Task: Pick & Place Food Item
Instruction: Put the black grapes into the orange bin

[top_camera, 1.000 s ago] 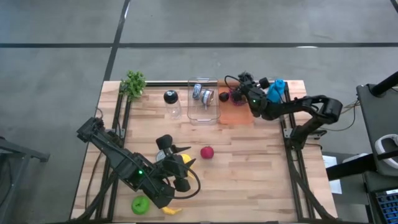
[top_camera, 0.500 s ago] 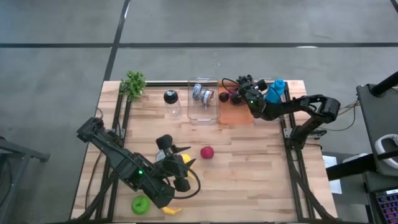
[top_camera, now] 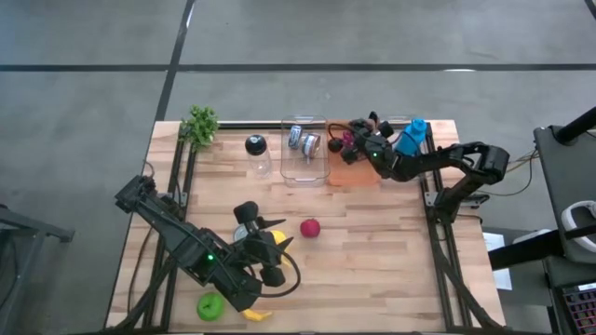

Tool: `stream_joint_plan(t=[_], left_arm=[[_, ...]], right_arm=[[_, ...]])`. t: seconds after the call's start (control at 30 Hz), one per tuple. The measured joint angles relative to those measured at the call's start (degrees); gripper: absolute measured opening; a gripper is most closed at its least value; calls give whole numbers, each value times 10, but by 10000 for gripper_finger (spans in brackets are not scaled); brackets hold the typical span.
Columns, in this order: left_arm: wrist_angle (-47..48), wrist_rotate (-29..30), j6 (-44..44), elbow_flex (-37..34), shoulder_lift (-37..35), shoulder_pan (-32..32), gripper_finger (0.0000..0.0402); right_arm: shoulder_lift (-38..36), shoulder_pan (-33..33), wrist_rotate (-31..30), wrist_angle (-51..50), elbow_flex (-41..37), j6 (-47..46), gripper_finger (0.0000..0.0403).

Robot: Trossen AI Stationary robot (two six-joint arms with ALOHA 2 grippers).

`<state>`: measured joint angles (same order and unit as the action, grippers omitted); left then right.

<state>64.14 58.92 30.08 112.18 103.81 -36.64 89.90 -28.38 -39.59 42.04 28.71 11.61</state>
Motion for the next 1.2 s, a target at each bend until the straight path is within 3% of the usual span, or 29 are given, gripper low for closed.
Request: stream_joint_plan(t=[0.17,0.7,0.93,1.2], left_arm=[[0,0,0,0,0,0,210],[0,0,0,0,0,1,210],[0,0,0,0,0,1,210],[0,0,0,0,0,1,210]], right_arm=[[-22,0,-53,1,11,63,8],[-129,0,-68,-119,66,147,8],[-119,0,-86,-128,75,165,8],[-39,0,-82,-128,75,140,8]])
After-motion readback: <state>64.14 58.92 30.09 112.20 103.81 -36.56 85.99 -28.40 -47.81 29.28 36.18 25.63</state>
